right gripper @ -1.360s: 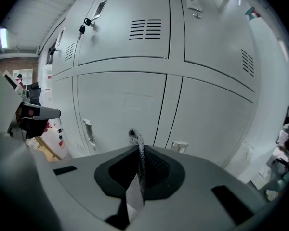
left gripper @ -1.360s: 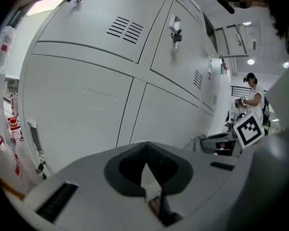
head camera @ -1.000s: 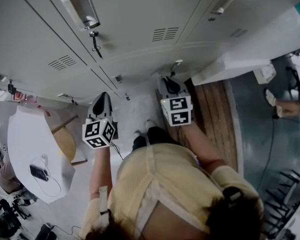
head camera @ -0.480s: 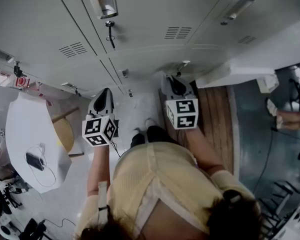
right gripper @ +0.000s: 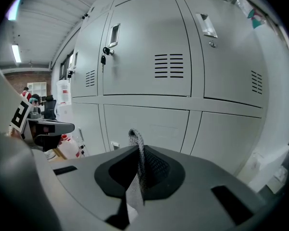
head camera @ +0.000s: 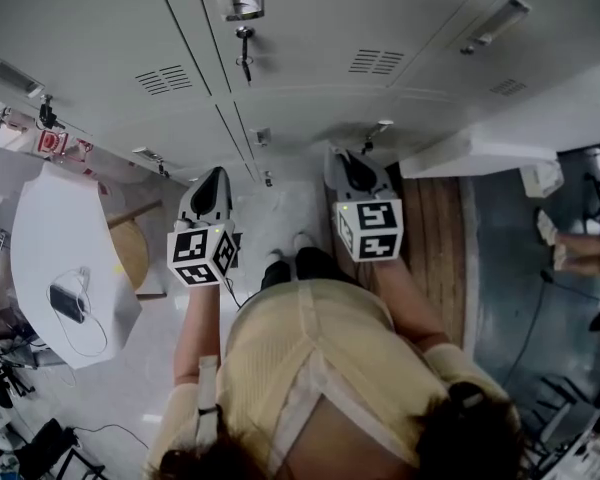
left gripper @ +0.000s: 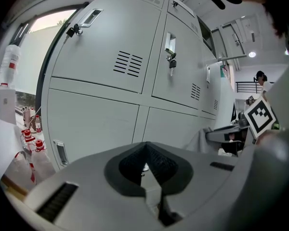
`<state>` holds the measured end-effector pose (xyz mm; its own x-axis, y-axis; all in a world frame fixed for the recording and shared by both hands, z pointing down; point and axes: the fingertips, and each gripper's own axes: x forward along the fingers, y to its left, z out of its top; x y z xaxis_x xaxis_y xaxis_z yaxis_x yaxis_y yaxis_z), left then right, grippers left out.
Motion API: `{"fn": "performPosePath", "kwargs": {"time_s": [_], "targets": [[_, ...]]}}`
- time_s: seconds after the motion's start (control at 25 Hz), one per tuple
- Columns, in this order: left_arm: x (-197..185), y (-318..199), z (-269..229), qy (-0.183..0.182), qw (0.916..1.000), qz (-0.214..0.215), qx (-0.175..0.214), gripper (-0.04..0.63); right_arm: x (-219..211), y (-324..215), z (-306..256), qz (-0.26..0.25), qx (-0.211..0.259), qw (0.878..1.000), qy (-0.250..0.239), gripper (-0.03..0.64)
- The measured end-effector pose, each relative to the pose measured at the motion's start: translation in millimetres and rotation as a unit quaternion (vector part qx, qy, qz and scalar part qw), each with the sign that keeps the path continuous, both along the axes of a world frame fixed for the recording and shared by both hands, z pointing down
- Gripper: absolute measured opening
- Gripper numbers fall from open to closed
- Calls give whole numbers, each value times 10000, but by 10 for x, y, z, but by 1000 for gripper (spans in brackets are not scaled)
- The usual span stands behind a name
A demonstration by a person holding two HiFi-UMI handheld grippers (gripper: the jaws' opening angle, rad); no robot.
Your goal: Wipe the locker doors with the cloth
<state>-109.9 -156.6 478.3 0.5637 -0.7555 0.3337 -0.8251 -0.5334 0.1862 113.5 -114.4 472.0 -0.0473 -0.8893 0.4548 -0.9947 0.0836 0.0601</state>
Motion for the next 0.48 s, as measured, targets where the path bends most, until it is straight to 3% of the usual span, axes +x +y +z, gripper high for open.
{"fn": "performPosePath", "kwargs": {"time_s": [0.48], "targets": [[-36, 48, -24, -18, 10000, -83, 26, 2, -132, -24, 8, -154, -2, 9998, -135, 14]]}}
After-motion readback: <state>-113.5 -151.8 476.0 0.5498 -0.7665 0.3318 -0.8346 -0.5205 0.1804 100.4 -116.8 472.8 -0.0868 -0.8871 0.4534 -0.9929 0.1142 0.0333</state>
